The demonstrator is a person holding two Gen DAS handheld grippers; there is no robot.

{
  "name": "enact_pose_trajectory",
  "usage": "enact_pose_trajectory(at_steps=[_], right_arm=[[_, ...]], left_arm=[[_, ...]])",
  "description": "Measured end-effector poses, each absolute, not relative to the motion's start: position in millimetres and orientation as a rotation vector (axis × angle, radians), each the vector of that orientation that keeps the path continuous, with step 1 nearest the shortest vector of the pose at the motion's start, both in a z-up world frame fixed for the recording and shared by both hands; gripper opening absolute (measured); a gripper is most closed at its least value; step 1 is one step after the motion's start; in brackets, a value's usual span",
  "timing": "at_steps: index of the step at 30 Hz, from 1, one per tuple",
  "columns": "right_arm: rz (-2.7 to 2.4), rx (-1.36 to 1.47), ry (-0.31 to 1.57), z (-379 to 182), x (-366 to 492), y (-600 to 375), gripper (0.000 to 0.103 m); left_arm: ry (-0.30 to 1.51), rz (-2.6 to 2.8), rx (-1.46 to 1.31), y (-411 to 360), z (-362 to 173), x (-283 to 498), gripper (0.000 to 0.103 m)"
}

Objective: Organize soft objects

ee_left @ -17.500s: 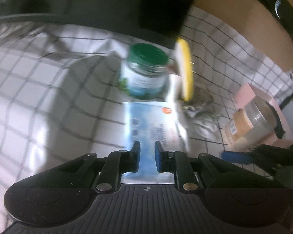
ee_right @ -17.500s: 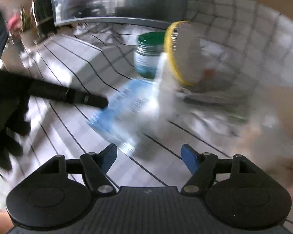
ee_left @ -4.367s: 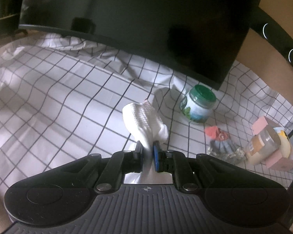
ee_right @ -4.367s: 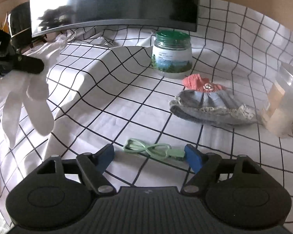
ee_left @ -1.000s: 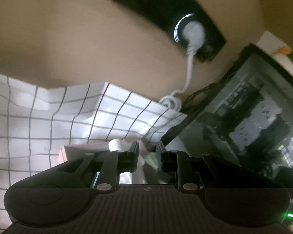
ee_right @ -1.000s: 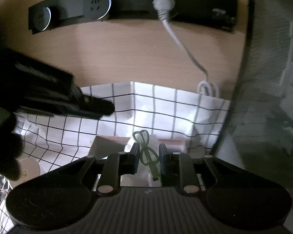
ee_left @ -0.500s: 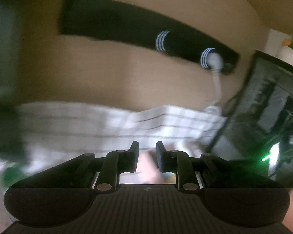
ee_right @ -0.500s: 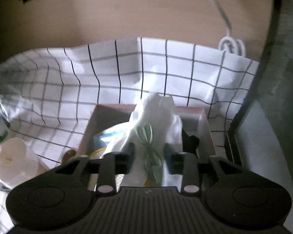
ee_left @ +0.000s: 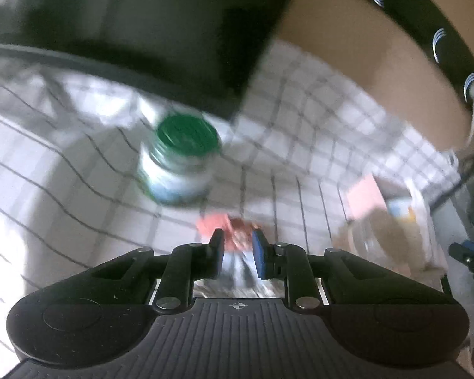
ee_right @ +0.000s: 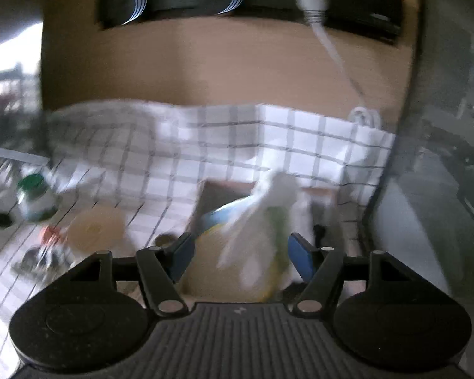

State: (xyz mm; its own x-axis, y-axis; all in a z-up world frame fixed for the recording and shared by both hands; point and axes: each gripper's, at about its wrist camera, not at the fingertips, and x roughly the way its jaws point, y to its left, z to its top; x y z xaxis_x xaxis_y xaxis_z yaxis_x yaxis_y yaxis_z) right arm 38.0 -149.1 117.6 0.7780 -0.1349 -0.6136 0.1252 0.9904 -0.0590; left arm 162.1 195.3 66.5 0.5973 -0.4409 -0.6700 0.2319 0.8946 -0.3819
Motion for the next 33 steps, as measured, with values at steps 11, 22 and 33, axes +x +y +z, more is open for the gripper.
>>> enact_pose_trajectory(at_steps=[11,22,33], right_arm=[[0.042,-0.18,0.732,92.2,2.3,-76.0,0.066],[0.0,-0.118,0.789,84.8,-2.5,-93.7,0.066],[0.048,-0.124,0.812,79.3,0.8,-82.5,0.066]], left_arm=[[0.936,-0.403,-0.074,122.1,18.9,181.1,0.022],[0.87,-0.355,0.109,111.2,12.2,181.5,0.025],[0.898,-0.343,-0.029,119.8,13.7,194.0,0.025]])
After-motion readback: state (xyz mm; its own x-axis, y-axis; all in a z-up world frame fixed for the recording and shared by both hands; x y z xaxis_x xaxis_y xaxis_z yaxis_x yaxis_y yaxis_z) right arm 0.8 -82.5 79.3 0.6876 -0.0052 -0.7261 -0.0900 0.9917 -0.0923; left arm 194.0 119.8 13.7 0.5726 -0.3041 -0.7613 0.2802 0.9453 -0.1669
